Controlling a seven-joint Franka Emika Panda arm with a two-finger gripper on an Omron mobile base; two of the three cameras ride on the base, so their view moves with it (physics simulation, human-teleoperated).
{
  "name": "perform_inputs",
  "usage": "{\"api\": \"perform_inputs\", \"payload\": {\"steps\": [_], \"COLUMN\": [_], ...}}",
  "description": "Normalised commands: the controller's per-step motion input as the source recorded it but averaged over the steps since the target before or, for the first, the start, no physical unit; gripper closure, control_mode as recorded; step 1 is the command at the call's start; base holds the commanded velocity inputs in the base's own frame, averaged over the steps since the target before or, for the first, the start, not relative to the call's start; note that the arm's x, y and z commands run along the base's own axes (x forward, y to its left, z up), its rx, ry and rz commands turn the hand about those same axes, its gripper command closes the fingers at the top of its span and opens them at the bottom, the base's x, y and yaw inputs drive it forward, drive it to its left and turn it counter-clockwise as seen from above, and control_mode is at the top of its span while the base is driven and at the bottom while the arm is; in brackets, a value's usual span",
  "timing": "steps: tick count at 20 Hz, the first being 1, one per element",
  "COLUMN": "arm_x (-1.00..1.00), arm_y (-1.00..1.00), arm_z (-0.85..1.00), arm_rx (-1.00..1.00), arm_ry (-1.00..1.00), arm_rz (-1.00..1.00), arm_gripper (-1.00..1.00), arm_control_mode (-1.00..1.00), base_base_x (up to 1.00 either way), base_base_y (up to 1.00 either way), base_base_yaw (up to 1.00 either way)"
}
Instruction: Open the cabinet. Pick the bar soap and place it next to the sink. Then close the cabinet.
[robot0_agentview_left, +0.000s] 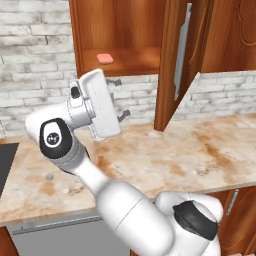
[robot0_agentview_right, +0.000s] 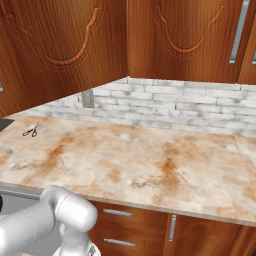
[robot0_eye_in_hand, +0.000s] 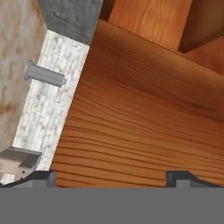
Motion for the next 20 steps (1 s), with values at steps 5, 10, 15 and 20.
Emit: {"api": "perform_inputs", "payload": {"steps": [5, 10, 15, 20], "arm_x": [0.0, -0.31, -0.62, -0.81], "arm_y": [-0.38, -0.77, -0.66, -0.71], "arm_z": [0.0, 0.2, 0.22, 0.23], "arm_rx": [0.0, 0.01, 0.0, 0.0], "arm_ry": [-0.01, -0.1, -0.03, 0.0], "arm_rz": [-0.09, -0.04, 0.0, 0.0], "arm_gripper": [-1.0, -1.0, -1.0, -1.0], "arm_control_mode": [-1.0, -1.0, -1.0, -1.0], "base_base_x": [0.0, 0.0, 0.0, 0.0], "base_base_y": [0.0, 0.0, 0.0, 0.0], "base_base_yaw": [0.0, 0.0, 0.0, 0.0]}}
